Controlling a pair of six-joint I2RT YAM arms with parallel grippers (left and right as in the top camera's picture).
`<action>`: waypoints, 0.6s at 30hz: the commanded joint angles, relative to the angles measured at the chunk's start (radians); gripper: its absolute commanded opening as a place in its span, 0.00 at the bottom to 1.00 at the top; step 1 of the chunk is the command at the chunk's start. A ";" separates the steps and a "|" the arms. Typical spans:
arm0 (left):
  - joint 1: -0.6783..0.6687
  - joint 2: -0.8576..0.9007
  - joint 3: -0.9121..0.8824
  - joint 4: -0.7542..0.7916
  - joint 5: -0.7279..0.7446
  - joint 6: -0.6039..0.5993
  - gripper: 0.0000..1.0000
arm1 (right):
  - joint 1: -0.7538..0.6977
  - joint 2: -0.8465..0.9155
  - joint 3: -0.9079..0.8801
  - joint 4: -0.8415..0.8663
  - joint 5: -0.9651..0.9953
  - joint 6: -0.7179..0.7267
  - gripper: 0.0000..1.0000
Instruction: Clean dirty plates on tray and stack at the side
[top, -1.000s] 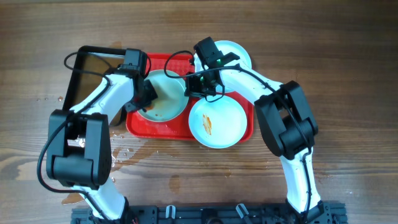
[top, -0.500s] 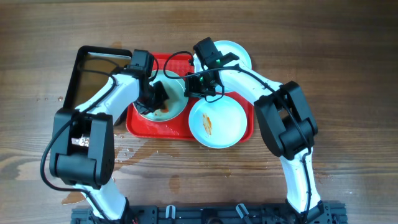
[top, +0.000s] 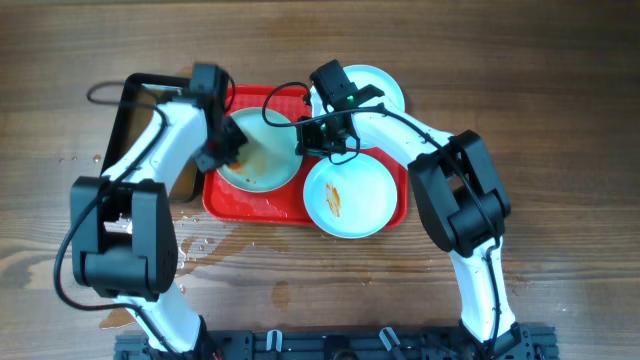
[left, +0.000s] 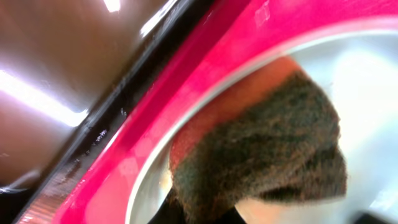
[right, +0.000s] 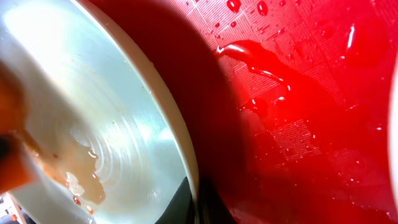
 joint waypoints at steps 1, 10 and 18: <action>0.011 -0.071 0.201 -0.114 -0.035 0.110 0.04 | -0.006 0.035 -0.004 -0.009 0.019 -0.008 0.04; 0.194 -0.121 0.255 -0.220 -0.035 0.137 0.04 | -0.007 0.023 0.001 0.005 0.022 -0.023 0.04; 0.323 -0.076 0.254 -0.219 -0.018 0.138 0.04 | 0.023 -0.160 0.033 -0.080 0.355 -0.101 0.04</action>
